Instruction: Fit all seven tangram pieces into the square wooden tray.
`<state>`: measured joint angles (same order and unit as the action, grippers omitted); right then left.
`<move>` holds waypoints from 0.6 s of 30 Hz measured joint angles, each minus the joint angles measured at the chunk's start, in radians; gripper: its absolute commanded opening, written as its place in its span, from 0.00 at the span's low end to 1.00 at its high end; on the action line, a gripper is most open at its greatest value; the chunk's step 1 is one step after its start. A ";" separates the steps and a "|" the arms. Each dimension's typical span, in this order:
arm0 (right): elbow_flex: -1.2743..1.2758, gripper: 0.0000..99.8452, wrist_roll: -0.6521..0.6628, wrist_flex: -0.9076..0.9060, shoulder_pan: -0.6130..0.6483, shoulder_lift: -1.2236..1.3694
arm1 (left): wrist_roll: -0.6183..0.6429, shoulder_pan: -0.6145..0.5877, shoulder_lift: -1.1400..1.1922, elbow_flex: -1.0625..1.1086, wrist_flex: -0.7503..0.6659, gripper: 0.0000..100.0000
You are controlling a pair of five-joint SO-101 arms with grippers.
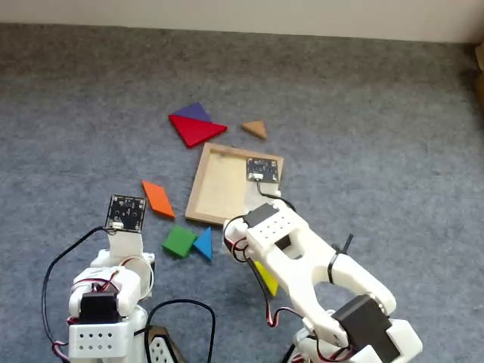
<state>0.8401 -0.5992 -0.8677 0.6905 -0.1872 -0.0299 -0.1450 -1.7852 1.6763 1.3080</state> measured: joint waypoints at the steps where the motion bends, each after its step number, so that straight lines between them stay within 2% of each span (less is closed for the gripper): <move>1: 0.015 0.39 0.000 0.006 0.000 0.000 | 0.000 0.000 0.000 0.000 0.000 0.00; 13: 0.063 0.38 -0.002 0.020 -0.018 -0.003 | 0.000 0.000 0.000 0.000 0.000 0.00; 18: 0.063 0.26 -0.002 0.020 -0.034 -0.003 | 0.000 0.000 0.000 0.000 0.000 0.00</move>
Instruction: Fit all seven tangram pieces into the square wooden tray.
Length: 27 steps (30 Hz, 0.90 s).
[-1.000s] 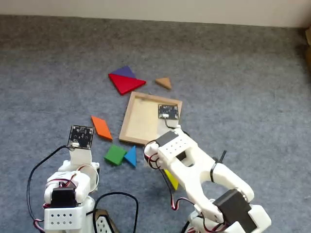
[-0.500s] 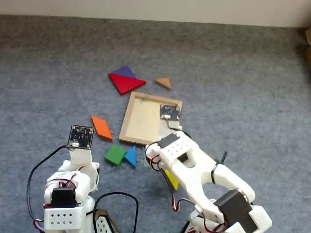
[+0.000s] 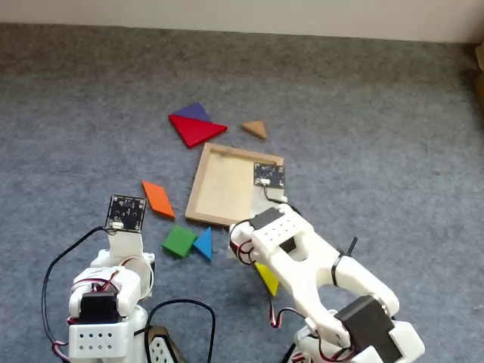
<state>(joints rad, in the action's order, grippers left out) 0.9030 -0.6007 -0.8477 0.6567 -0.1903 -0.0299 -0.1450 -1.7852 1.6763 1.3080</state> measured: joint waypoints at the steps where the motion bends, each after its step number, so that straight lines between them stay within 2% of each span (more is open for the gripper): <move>1: 0.000 0.23 0.000 0.000 -0.002 0.000 | 0.000 0.000 0.000 0.000 0.000 0.00; 11: 0.000 0.21 0.000 -0.020 -0.029 -0.006 | 0.000 0.000 0.000 0.000 0.000 0.00; 16: -0.012 0.21 0.003 -0.092 -0.028 -0.009 | 0.000 0.000 0.000 0.000 0.000 0.00; 27: 0.005 0.20 0.068 -0.199 -0.026 -0.327 | 0.000 0.000 0.000 0.000 0.000 0.00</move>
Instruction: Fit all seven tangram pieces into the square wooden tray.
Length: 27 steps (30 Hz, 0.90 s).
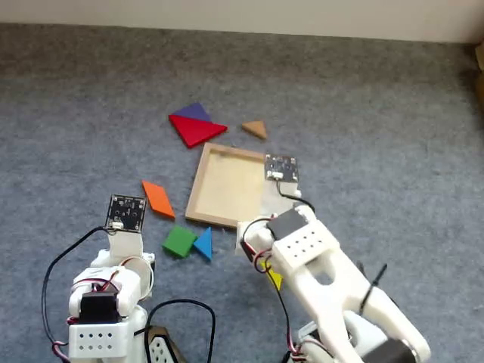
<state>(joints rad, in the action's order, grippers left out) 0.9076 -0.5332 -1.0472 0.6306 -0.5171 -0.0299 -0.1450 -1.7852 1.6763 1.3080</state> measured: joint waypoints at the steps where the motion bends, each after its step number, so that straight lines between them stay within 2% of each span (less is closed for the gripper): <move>1: 0.000 0.18 0.018 -0.005 0.000 -0.025 | 0.000 0.000 0.000 0.000 0.000 0.00; 4: 0.000 0.15 0.068 -0.006 0.000 -0.080 | 0.000 0.000 0.000 0.000 0.000 0.00; 13: -0.043 0.15 0.163 0.049 0.000 -0.069 | 0.000 0.000 0.000 0.000 0.000 0.00; 27: -0.500 0.15 0.169 0.054 -0.018 0.488 | 0.000 0.000 0.000 0.000 0.000 0.00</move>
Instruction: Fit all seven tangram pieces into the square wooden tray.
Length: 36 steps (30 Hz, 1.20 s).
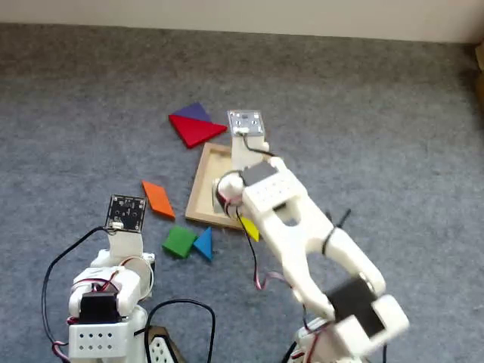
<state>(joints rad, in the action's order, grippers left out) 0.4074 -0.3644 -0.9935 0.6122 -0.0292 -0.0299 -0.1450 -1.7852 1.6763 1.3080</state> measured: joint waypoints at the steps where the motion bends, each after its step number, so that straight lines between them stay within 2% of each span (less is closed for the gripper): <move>1: -0.029 0.15 0.000 0.000 -0.012 0.038 | 0.000 0.000 0.000 0.000 0.000 0.00; 6: -0.173 0.15 0.000 0.005 -0.064 0.218 | 0.000 0.000 0.000 0.000 0.000 0.00; 11: -0.253 0.27 0.000 0.005 -0.098 0.293 | 0.000 0.000 0.000 0.000 0.000 0.00; 28: -0.262 0.28 0.002 0.005 -0.106 0.305 | 0.000 0.000 0.000 0.000 0.000 0.00; 33: -0.262 0.38 0.002 0.005 -0.106 0.305 | 0.000 0.000 0.000 0.000 0.000 0.00; 36: -0.262 0.38 0.002 0.005 -0.106 0.305 | 0.000 0.000 0.000 0.000 0.000 0.00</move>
<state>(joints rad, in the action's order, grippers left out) 0.1450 -0.3629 -0.9889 0.5063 0.2762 -0.0299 -0.1450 -1.7852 1.6763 1.3080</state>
